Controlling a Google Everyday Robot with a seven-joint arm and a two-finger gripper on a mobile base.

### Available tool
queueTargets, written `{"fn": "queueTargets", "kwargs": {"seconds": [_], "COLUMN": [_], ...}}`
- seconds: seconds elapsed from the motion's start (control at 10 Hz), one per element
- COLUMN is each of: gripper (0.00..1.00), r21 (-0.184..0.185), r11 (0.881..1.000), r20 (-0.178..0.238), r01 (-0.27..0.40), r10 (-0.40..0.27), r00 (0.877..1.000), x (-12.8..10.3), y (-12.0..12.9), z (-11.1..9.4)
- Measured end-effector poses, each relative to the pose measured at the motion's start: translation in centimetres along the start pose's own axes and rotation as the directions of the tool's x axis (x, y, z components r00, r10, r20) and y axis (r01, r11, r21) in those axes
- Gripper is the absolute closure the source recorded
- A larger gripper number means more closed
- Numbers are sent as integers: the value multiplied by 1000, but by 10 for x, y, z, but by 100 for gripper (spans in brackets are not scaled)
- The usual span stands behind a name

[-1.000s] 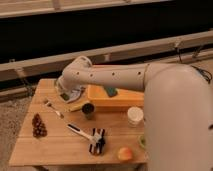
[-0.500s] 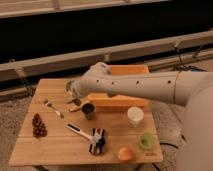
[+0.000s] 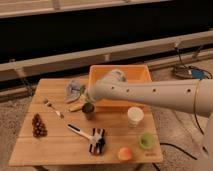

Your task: Place pepper in paper cup

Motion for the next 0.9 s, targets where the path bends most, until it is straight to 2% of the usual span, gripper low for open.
{"fn": "queueTargets", "kwargs": {"seconds": [0.2,0.5,0.6,0.9], "gripper": [100,100,100,100], "r21": [45,113,126,125], "r11": [998,988,985,985], "r20": [-10,-29,-30,-30], "r01": [-41,-107,-122,-122], "r10": [42,111,126,126], "r00": [999,993,992,992], "x": [8,19,22,21], "y": [-19,-58,-67,-66], "z": [-1,1,0,0]}}
